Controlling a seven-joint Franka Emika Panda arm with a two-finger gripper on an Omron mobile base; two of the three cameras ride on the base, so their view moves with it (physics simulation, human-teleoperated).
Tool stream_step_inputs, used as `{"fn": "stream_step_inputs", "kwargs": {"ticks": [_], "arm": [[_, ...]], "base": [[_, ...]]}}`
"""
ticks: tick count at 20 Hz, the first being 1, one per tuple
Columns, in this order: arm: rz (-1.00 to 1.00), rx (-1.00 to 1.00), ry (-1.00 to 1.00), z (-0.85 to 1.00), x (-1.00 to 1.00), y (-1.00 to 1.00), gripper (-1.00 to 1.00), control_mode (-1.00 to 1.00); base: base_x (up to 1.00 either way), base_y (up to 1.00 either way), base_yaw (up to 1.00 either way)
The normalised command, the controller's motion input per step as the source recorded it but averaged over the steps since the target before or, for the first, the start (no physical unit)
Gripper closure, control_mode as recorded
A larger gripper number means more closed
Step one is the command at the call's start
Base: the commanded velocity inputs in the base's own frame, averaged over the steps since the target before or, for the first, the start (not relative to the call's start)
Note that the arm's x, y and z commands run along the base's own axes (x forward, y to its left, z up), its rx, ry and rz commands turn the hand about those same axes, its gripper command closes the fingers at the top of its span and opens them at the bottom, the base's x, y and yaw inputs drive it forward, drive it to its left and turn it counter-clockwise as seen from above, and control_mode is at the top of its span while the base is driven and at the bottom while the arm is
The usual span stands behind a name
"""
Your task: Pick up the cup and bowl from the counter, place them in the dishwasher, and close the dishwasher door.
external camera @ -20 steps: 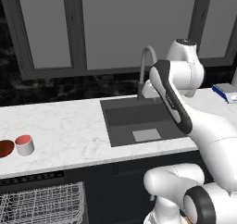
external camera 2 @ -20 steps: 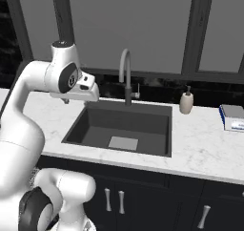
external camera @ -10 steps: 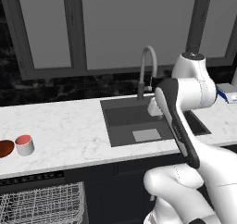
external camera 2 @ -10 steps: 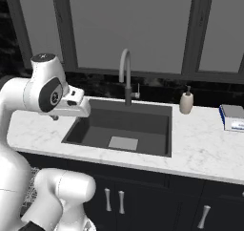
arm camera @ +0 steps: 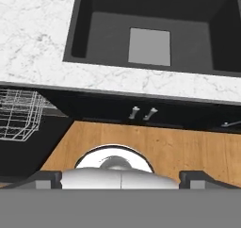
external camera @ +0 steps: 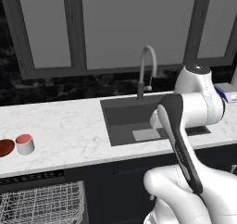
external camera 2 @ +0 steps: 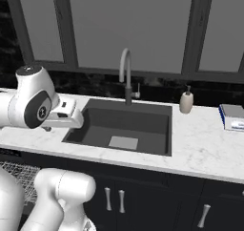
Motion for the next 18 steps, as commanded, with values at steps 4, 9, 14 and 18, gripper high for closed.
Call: {"fn": "stream_step_inputs", "kwargs": {"ticks": [4,9,14,18], "arm": [[0.00,0.00,0.00,0.00,0.00,0.00,-1.00,1.00],[0.00,0.00,0.00,0.00,0.00,0.00,-1.00,1.00],[0.00,0.00,0.00,0.00,0.00,0.00,-1.00,1.00],[0.00,0.00,0.00,0.00,0.00,0.00,-1.00,1.00]], "base": [[-0.41,0.01,0.00],[-0.01,-0.03,0.45],[0.00,-0.06,0.94],[0.02,-0.17,0.79]]}}
